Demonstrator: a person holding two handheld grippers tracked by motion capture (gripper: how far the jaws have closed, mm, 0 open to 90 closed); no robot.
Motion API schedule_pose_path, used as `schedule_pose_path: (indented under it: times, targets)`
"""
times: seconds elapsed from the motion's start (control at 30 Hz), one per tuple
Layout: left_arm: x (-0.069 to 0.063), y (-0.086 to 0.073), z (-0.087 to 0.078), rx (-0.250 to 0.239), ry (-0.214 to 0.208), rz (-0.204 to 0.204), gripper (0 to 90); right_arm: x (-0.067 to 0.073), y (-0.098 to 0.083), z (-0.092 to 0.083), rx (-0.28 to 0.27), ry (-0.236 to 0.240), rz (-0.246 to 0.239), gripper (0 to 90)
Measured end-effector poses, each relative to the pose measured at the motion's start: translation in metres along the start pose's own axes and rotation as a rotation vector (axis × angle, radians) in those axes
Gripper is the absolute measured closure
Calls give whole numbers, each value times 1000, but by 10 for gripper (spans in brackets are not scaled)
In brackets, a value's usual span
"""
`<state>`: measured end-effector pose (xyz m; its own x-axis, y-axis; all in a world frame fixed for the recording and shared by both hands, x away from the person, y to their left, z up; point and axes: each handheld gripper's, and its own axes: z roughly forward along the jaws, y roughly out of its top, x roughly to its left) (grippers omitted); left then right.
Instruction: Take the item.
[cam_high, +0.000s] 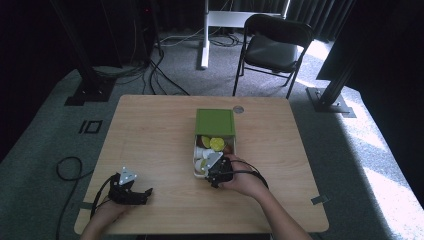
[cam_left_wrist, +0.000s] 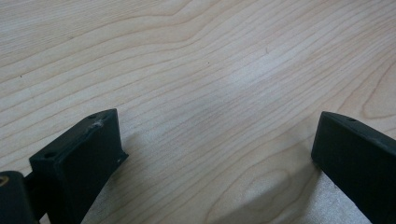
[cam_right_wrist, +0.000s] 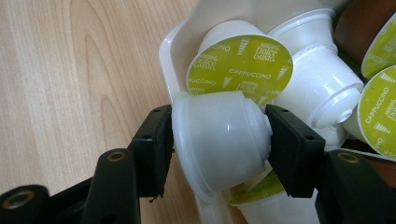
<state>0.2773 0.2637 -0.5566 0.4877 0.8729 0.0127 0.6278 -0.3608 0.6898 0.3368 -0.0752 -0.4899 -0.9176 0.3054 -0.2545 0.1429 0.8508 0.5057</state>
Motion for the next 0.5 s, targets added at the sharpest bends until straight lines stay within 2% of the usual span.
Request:
schedule_pose_path:
  times: [0.13, 0.27, 0.5]
  targets:
    - [0, 0, 0, 0, 0, 1, 28, -1, -1, -1, -5, 11, 4, 436]
    - [0, 0, 0, 0, 0, 0, 28, -5, -3, -6, -42, 36, 59, 468]
    - [0, 0, 0, 0, 0, 0, 28, -6, -4, -11, -43, 38, 43, 480]
